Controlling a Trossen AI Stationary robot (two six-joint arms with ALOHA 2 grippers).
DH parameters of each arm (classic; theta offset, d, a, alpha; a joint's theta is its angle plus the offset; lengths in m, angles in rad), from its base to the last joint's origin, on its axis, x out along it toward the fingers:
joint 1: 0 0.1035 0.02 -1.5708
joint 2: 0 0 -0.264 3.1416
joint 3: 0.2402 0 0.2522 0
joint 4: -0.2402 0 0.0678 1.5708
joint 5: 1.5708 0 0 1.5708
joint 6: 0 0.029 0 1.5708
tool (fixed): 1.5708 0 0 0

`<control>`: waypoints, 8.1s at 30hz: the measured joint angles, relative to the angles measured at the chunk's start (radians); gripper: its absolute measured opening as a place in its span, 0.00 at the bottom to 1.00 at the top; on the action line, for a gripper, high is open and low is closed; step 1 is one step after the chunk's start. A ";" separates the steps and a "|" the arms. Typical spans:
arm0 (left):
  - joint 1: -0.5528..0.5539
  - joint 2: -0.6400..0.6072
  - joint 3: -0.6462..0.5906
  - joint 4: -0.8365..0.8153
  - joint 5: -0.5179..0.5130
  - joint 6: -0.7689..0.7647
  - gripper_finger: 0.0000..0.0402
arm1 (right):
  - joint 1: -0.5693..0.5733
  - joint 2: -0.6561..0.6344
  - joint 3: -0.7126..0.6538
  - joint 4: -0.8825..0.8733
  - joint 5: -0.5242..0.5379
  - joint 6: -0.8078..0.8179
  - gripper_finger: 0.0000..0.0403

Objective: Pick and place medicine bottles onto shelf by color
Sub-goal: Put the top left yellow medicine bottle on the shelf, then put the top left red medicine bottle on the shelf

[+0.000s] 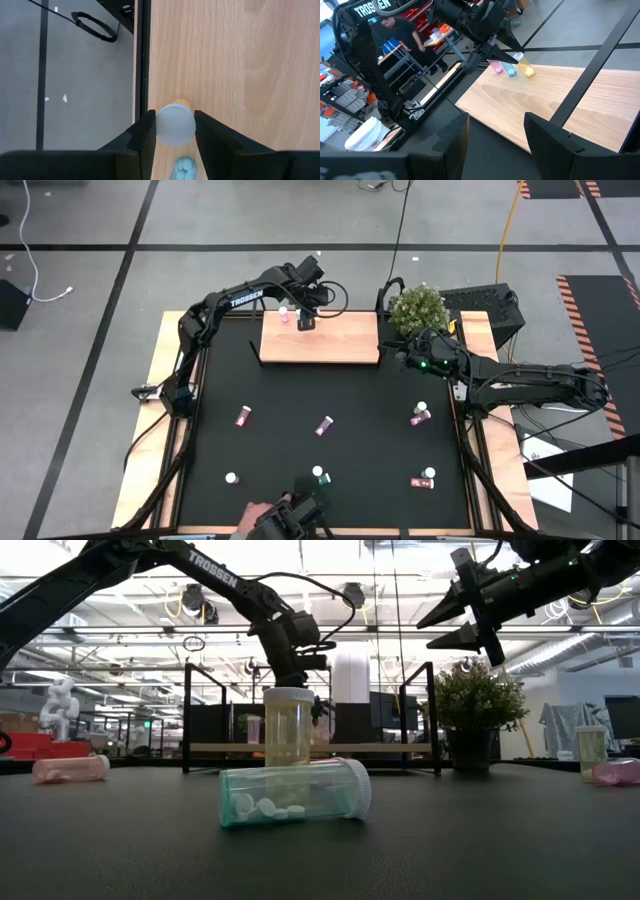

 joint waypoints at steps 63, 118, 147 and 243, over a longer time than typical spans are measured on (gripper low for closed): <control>-0.527 -0.697 -0.436 -0.643 -0.177 -1.065 0.34 | 0.381 0.306 0.045 0.374 0.148 0.221 0.46; -0.522 -0.734 -1.088 -0.119 0.023 -0.910 0.52 | 0.669 0.663 0.172 0.441 0.423 0.511 0.46; -0.635 -0.733 -1.221 0.035 -0.053 -0.630 0.61 | 0.673 0.663 0.172 0.449 0.428 0.507 0.46; -0.585 -0.678 -0.409 0.661 0.185 -0.998 0.61 | 0.475 0.355 0.500 0.079 0.135 -0.347 0.24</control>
